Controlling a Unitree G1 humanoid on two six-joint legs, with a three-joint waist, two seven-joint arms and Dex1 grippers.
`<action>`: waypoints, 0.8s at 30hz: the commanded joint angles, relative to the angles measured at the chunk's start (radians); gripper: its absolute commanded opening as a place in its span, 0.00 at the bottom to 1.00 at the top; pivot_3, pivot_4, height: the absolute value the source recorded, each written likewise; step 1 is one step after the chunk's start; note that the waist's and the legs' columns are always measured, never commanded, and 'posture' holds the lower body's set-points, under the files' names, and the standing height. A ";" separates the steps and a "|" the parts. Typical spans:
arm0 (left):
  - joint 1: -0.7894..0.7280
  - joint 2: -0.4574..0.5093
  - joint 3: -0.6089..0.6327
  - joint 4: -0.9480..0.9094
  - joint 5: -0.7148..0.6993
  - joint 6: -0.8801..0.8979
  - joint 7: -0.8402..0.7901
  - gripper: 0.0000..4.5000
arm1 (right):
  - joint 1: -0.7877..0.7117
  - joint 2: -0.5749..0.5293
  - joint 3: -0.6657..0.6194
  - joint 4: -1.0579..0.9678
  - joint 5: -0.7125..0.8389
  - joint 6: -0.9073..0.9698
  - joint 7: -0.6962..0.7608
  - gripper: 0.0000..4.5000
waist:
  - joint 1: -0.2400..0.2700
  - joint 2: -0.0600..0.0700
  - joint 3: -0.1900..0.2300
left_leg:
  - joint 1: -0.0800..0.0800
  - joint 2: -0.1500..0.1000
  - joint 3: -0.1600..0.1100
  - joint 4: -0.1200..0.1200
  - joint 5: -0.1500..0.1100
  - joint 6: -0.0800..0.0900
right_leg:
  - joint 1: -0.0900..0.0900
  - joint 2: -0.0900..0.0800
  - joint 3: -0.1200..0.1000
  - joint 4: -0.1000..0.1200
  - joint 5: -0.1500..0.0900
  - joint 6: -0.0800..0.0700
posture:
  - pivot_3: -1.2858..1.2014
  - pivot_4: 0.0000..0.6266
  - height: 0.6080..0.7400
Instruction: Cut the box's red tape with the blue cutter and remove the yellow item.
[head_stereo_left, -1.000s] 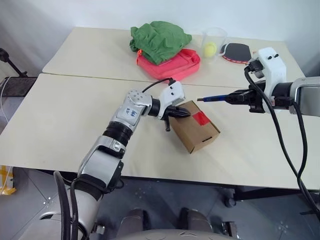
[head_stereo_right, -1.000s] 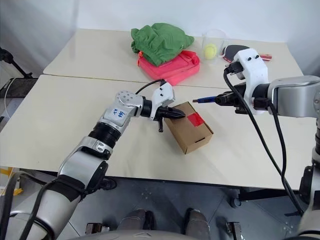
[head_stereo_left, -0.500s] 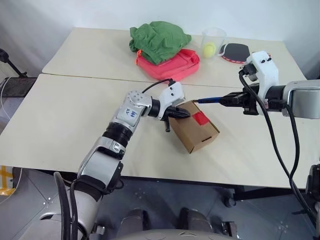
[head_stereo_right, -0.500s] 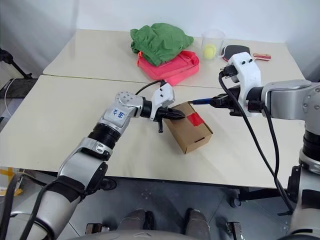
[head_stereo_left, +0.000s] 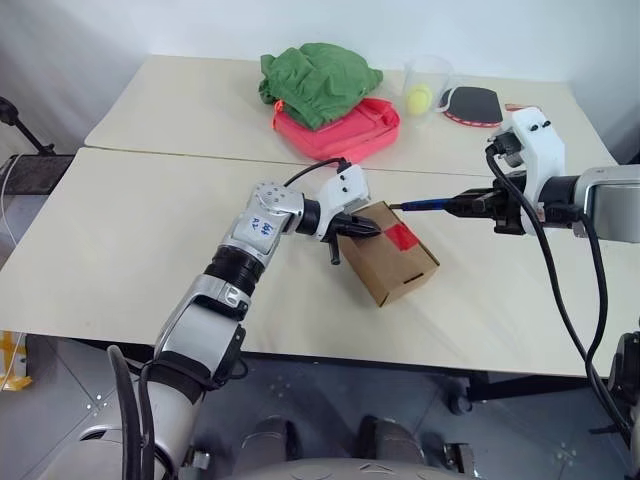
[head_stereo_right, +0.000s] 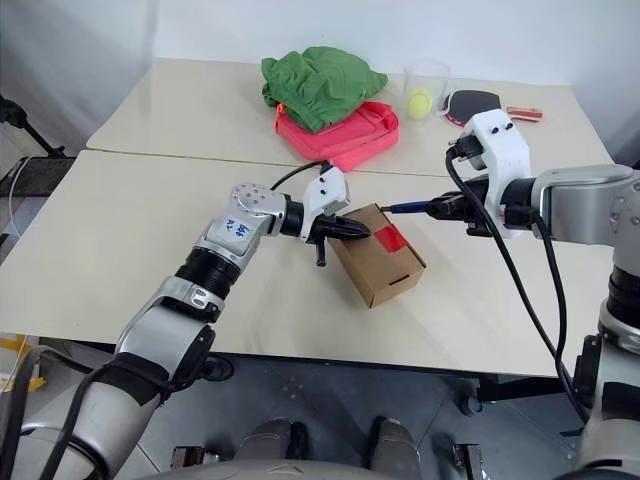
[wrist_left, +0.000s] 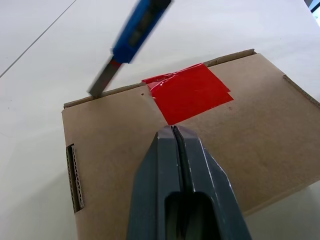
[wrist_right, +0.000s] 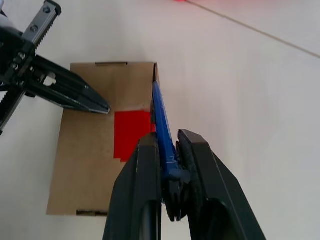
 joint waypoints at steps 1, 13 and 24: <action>0.014 0.012 -0.016 0.004 0.019 0.010 -0.004 0.00 | 0.013 -0.007 -0.027 -0.045 0.017 0.005 0.023 0.06 | 0.000 0.000 0.000 | 0.000 0.000 0.000 0.000 0.000 0.000 | 0.000 0.000 0.000 0.000 0.000 0.000 | 0.52 0.24 1.00; 0.015 0.019 -0.036 0.002 0.040 0.027 0.007 0.00 | 0.004 -0.050 0.015 -0.010 0.109 0.005 0.032 0.06 | -0.001 0.000 0.000 | 0.001 0.000 0.000 0.000 0.000 0.000 | 0.000 0.000 0.000 0.000 0.000 0.000 | 0.52 0.24 1.00; 0.043 0.008 -0.120 -0.033 0.097 0.078 0.029 0.00 | -0.051 -0.167 0.133 0.069 0.235 0.005 -0.009 0.06 | 0.002 0.001 -0.001 | 0.001 0.000 0.000 0.001 0.000 0.000 | 0.000 0.000 0.001 0.001 0.000 0.000 | 0.52 0.24 1.00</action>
